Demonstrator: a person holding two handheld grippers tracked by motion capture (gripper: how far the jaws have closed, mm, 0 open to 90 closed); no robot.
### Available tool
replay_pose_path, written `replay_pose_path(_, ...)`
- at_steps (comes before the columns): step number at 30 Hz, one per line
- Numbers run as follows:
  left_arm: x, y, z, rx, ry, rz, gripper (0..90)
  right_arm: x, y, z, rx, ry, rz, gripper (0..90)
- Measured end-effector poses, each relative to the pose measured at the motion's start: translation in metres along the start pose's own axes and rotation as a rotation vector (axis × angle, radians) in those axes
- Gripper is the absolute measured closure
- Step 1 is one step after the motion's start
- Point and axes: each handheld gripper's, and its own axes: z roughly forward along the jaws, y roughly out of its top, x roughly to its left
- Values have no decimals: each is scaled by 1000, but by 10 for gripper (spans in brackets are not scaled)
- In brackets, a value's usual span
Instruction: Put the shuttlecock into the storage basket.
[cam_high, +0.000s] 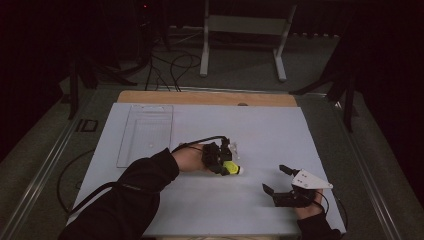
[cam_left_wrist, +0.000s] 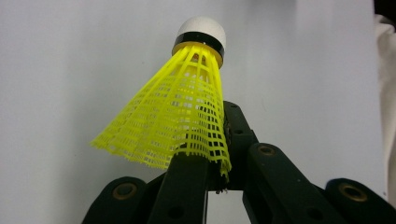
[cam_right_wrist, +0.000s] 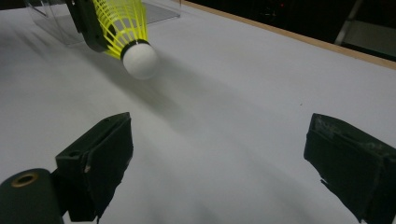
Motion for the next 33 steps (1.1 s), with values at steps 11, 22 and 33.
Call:
replay_pose_path(11, -1, -1, -23, -17, 16, 18, 893, 0, 0, 0, -11, -1, -10, 80)
replay_pose_path(22, -1, -1, -49, -24, 41, 39, 892, -1, 0, 0, -11, -2, -12, 80)
replay_pose_path(33, 0, -8, -75, -28, 80, 31, 892, 0, 1, -1, -14, -6, -7, 80)
